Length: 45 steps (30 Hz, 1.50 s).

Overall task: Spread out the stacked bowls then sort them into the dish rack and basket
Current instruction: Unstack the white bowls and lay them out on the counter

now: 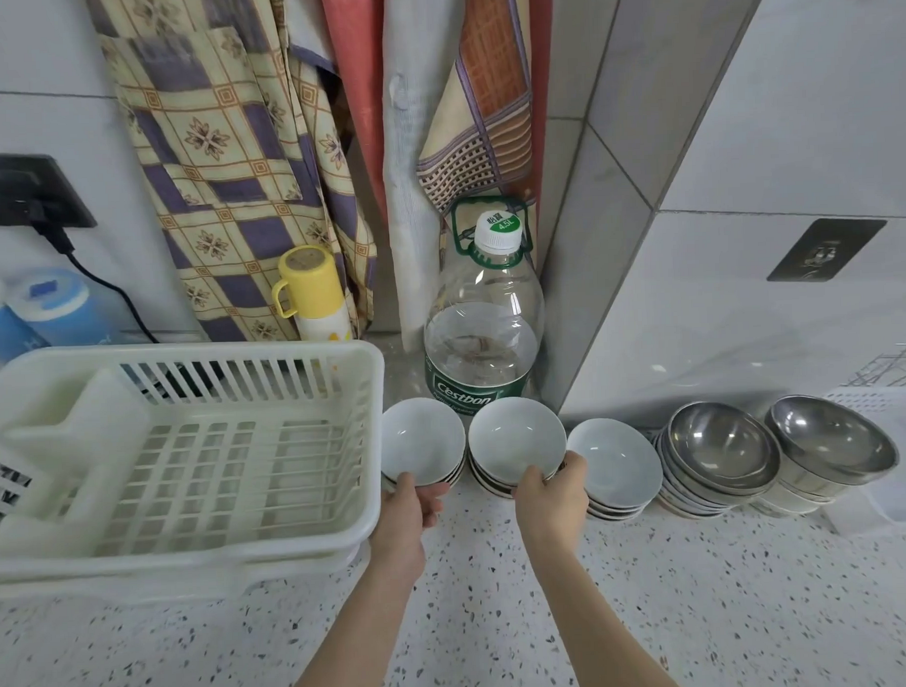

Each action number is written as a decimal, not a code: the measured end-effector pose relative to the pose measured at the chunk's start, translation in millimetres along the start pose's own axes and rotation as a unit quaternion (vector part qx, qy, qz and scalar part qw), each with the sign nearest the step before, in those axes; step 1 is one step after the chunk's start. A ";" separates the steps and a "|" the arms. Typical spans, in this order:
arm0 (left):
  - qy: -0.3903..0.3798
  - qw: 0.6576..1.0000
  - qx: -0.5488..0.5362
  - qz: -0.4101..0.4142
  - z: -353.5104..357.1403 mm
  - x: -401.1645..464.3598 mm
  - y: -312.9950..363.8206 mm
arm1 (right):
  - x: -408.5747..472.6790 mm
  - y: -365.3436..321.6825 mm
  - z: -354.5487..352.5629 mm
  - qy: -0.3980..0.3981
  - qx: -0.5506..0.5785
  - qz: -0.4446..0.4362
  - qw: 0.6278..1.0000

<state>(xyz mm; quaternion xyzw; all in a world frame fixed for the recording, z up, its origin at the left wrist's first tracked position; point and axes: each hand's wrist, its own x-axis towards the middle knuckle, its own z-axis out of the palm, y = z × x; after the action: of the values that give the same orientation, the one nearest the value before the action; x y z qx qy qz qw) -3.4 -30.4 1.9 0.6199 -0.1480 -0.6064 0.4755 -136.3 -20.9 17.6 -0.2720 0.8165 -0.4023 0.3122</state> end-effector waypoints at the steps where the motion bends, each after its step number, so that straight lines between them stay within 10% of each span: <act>1: -0.006 1.000 -0.004 0.000 -1.2 0.0 -1.0 | -0.1 0.1 -0.4 0.000 0.008 -0.005 1.000; 30: -0.192 0.972 -0.108 0.087 -23.6 -55.2 -18.3 | -51.7 23.2 -69.2 0.034 0.313 -0.043 0.948; 45: -0.076 0.990 0.066 0.102 -96.0 -86.5 -75.5 | -79.8 98.8 -93.4 -0.011 0.128 -0.018 0.992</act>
<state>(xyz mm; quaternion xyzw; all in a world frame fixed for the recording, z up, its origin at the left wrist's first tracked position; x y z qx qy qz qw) 33.4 112.8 -21.4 0.5841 -0.2858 -0.5889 0.4799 -171.0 132.3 4.1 -0.2490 0.7499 -0.5060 0.3457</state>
